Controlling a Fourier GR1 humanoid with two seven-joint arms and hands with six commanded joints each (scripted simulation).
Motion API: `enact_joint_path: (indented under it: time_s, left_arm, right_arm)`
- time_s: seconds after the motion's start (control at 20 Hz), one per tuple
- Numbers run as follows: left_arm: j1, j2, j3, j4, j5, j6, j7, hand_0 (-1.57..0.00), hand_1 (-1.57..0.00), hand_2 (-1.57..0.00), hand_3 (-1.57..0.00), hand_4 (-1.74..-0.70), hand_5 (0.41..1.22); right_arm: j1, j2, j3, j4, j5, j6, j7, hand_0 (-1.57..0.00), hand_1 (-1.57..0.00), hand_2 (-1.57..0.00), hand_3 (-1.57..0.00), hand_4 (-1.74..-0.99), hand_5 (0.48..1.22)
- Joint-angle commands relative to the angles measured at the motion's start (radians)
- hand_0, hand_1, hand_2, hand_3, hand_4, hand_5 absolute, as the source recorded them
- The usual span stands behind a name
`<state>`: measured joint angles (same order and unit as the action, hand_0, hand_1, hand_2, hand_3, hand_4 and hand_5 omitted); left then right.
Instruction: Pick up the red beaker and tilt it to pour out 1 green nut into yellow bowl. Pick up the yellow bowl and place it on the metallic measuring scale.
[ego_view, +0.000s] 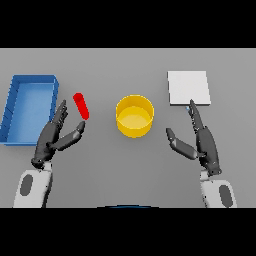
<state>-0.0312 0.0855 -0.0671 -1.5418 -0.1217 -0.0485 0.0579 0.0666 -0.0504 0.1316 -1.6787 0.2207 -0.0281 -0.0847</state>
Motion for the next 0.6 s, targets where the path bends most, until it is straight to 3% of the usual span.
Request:
enact_joint_path:
  time_s: [0.0, 0.4, 0.55]
  left_arm:
    - [-0.035, 0.005, 0.009, 0.036, -0.002, -0.001, -0.003, 0.0, 0.0, 0.0, 0.0, -1.18, 0.648]
    - [-0.23, -0.003, 0.04, 0.276, -0.023, 0.002, -0.082, 0.0, 0.0, 0.0, 0.0, -1.2, 0.651]
    - [-0.291, -0.001, 0.047, 0.345, -0.046, 0.022, -0.074, 0.0, 0.0, 0.0, 0.0, -1.2, 0.661]
  right_arm:
    - [0.006, -0.004, -0.003, -0.007, -0.008, 0.006, -0.013, 0.0, 0.0, 0.0, 0.0, -1.219, 0.626]
    - [-0.002, -0.01, -0.016, -0.003, -0.024, 0.013, -0.003, 0.0, 0.0, 0.0, 0.0, -1.222, 0.627]
    - [0.007, -0.007, -0.011, -0.006, -0.022, 0.014, -0.01, 0.0, 0.0, 0.0, 0.0, -1.226, 0.631]
